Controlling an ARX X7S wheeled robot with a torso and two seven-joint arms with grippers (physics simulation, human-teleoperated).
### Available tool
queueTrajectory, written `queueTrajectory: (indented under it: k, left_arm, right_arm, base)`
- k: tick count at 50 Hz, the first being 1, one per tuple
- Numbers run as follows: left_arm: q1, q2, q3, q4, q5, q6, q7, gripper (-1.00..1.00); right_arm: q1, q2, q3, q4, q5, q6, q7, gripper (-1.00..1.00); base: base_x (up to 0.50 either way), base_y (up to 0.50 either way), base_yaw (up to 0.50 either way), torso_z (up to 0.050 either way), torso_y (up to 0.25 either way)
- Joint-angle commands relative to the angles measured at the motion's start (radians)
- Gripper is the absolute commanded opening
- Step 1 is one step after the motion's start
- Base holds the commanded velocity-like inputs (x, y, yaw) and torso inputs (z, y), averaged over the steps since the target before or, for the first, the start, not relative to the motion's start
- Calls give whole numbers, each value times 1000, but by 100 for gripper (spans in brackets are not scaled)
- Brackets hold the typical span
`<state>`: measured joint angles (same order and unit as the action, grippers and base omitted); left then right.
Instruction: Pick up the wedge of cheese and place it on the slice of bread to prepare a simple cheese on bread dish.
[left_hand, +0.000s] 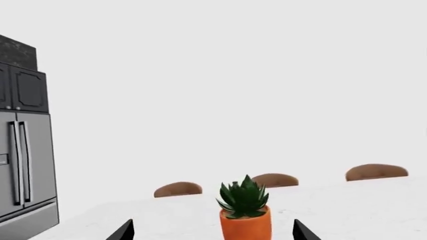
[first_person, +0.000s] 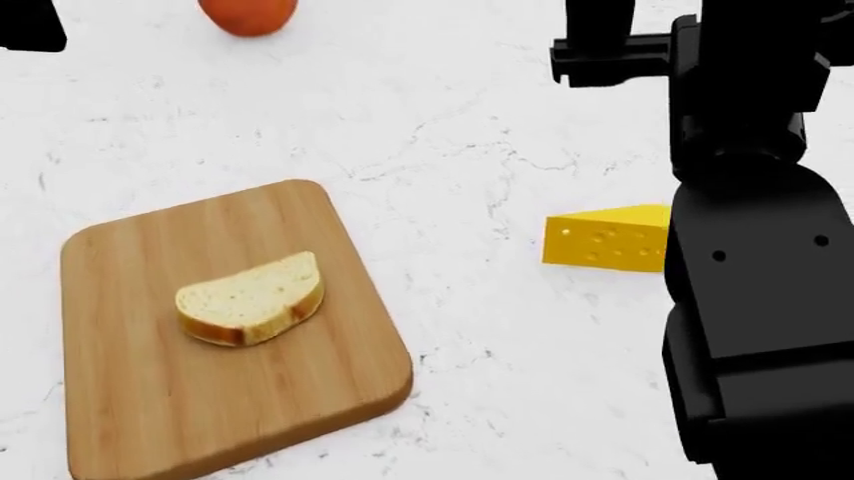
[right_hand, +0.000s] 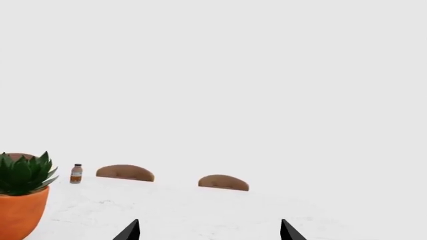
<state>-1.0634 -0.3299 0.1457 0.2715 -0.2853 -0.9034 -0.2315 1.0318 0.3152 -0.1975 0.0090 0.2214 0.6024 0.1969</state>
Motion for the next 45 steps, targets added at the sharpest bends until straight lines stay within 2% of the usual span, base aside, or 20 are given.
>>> queueTrajectory:
  k: [1,19,34,45]
  left_arm:
    - [11,1,5,-12,-1,15,-1,100]
    - [15,6,14,-42,-2,42,1,100]
    - [12,8,21,-49,-5,46,-1,100]
    - [9,5,23,-59,-5,50,-2,100]
  right_arm:
    - [-5,0,1,11,1,-5,6,100]
    - [-11,-4,-2,27,0,-8,20,100]
    - [-18,-5,-10,-5,10,8,20,100]
    - [-19,-2,-15,6,9,2,21,100]
  base:
    - [262,105,0,0,0]
    - [219,100,0,0,0]
    - [29,0,0,0,1]
    - [332,0,0,0,0]
